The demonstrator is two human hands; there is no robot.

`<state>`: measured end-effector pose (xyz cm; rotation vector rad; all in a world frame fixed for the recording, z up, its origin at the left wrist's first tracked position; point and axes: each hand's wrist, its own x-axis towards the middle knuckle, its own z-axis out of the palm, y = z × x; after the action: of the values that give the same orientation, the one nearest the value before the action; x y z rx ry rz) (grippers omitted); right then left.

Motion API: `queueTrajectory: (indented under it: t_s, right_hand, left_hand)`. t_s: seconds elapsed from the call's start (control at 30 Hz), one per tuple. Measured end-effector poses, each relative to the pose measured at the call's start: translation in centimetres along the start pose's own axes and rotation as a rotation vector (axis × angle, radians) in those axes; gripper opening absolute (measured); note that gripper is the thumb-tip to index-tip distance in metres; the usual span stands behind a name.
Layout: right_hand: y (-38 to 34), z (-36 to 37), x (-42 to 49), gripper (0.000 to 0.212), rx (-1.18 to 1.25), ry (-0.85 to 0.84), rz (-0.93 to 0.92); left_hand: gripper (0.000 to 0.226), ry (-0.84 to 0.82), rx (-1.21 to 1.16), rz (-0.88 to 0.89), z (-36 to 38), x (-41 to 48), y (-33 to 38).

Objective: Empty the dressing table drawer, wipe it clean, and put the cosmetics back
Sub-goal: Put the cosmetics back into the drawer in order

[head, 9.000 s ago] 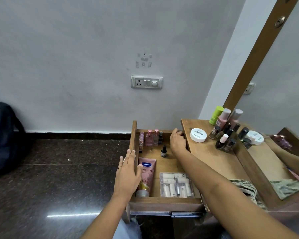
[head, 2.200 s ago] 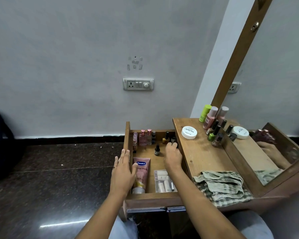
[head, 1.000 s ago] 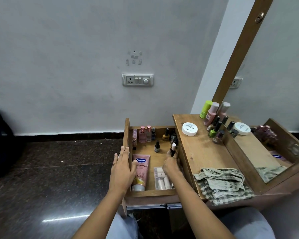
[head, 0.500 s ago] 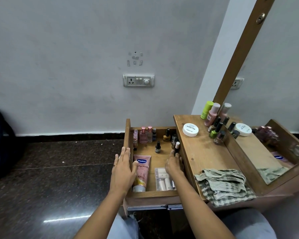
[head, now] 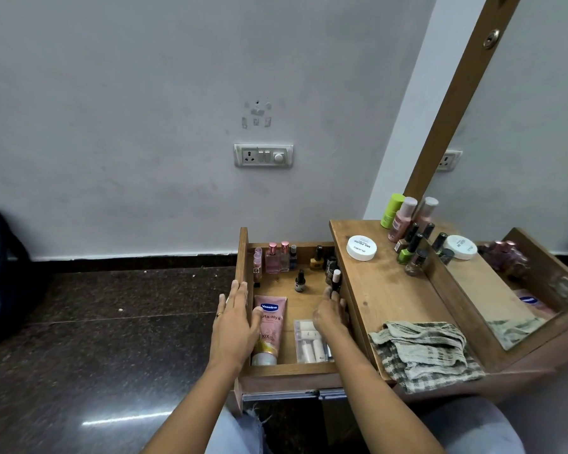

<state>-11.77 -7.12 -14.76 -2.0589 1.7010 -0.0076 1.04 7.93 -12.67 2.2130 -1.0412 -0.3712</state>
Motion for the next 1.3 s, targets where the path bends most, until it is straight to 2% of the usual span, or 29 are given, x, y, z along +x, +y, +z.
queueTrajectory:
  t_s: [0.07,0.17,0.33,0.5,0.6,0.7,0.77,0.97,1.1,1.27,1.3]
  right_hand:
    - [-0.1,-0.2,-0.4,0.069,0.012,0.002,-0.038]
    - [-0.4,-0.7,-1.7,0.065,0.05,0.053,-0.187]
    - [-0.8,-3.9,-4.3,0.045,0.185,0.247,-0.478]
    - [-0.3,-10.8,-6.2,0.035,0.331,0.52,-0.599]
    - [1.6,-14.0,-4.9,0.031,0.326,0.761,-0.511]
    - [4.2,-15.8,-3.5,0.029,0.303,0.873,-0.291]
    - [6.0,-16.2,-2.5,0.031,0.247,0.855,-0.2]
    - [8.0,-15.1,-1.2,0.034,0.186,0.686,-0.099]
    - [7.0,-14.5,-2.3,0.037,0.272,0.724,-0.085]
    - [11.4,-14.1,2.9,0.021,0.245,0.689,-0.107]
    - [11.0,-14.0,2.4,0.018,0.274,0.738,-0.115]
  left_hand:
    - [0.065,0.0,0.002,0.003,0.0,0.0,0.0]
    - [0.065,-0.003,0.01,0.006,0.0,0.1,-0.1]
    - [0.065,0.002,0.016,0.015,0.0,0.0,-0.1]
    - [0.065,-0.002,0.02,0.009,0.1,0.1,-0.1]
    - [0.064,-0.003,0.018,0.007,0.1,0.2,-0.1]
    - [0.065,-0.003,0.019,0.001,0.1,0.1,-0.1]
    - [0.065,-0.004,0.022,0.0,0.1,0.1,-0.1]
    - [0.065,-0.005,0.035,-0.01,0.2,0.2,-0.1]
    - [0.065,-0.005,0.035,-0.012,0.2,0.2,-0.1]
    - [0.065,-0.004,0.035,-0.014,0.3,0.2,-0.2]
    - [0.065,-0.006,0.032,-0.015,0.3,0.2,-0.3]
